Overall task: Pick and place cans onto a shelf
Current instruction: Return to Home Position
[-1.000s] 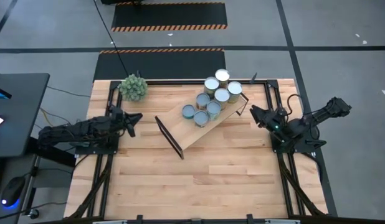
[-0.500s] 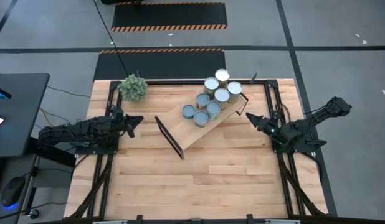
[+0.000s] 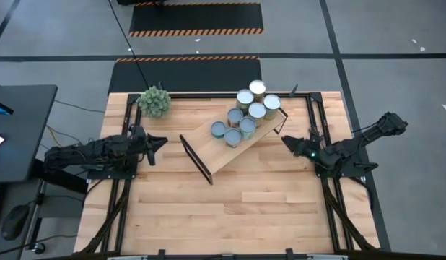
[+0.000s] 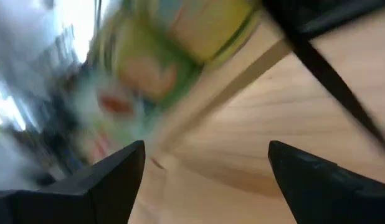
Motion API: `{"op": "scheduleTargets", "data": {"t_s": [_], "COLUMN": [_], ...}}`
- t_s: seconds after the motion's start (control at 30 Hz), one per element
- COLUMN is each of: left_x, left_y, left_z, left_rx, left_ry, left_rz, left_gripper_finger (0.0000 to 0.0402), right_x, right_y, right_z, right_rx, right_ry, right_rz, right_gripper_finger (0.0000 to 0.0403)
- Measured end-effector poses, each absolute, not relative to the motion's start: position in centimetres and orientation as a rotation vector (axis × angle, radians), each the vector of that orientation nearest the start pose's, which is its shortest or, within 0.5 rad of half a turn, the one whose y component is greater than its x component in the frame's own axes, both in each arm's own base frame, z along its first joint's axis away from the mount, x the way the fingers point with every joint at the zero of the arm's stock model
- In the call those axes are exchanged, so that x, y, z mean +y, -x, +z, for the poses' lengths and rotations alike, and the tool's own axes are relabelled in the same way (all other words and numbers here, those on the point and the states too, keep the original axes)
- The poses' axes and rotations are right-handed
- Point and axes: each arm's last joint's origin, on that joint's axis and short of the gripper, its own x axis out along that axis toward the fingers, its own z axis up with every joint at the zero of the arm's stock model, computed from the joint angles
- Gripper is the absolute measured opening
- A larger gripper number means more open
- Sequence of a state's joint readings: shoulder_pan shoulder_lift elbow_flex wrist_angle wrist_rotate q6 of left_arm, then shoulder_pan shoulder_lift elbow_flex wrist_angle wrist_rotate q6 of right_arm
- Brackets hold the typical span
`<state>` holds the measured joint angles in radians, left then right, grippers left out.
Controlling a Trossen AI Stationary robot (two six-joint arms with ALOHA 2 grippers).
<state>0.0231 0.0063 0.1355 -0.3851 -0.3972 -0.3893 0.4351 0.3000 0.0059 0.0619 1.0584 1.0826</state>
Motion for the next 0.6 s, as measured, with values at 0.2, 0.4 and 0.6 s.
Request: {"op": "scheduleTargets", "data": {"t_s": [0.2, 0.4, 0.6], "left_x": [1.31, 1.31, 1.31], "left_y": [-8.32, -8.33, -8.33], "left_z": [17.54, 17.59, 17.62], "left_rx": [0.142, 0.137, 0.135], "left_ry": [0.306, 0.307, 0.308], "left_rz": [0.453, 0.451, 0.451], "left_gripper_finger": [0.0053, 0.0053, 0.0053], "right_x": [2.24, 2.36, 2.36], "right_y": [-10.31, -10.38, -10.38], "right_z": [14.80, 14.84, 14.85], "right_rx": [0.045, 0.080, 0.077], "right_ry": [-0.389, -0.286, -0.299], "right_rz": [-0.526, -0.480, -0.480], "right_gripper_finger": [0.0348, 0.0348, 0.0348]}}
